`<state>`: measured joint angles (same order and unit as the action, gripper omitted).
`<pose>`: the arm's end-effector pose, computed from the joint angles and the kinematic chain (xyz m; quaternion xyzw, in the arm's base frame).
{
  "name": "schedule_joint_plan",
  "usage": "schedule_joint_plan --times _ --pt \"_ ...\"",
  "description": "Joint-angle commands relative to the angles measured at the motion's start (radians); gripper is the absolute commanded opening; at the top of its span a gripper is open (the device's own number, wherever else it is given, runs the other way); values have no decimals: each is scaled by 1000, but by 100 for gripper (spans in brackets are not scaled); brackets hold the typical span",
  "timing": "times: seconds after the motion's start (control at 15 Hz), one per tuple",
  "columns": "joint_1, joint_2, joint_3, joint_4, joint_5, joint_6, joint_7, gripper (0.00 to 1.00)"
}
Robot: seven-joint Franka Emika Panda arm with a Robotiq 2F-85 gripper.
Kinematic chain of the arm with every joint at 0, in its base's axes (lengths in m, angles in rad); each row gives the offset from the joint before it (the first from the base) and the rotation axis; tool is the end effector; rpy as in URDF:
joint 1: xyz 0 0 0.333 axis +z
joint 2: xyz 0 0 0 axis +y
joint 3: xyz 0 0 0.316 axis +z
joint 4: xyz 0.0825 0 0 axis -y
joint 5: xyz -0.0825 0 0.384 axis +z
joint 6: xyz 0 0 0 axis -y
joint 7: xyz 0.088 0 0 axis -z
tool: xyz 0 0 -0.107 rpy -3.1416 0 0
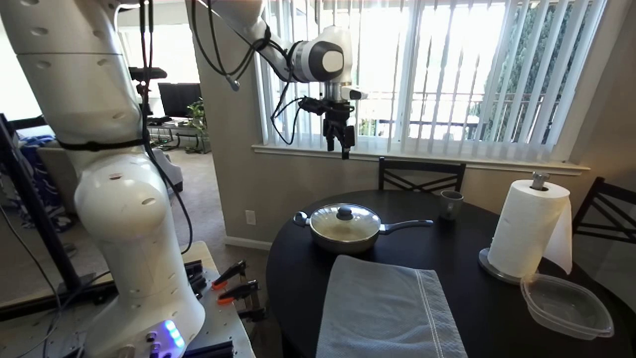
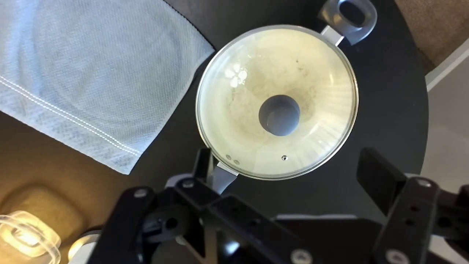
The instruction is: Remove the lid from the pot
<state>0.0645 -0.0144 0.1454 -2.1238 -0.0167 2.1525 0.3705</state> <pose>0.5306 0.1125 0.4208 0.9969 -0.0758 0.0229 0.0016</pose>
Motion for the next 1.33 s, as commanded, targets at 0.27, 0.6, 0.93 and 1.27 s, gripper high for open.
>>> schedule_joint_plan --times 0.27,0.6,0.93,1.27 --pt "35 109 -21 65 10 18 9 100" --pt "41 129 -21 84 -7 6 29 100" --pt "90 294 -32 117 -85 16 144 100" --pt "164 447 -43 173 -82 34 148 100"
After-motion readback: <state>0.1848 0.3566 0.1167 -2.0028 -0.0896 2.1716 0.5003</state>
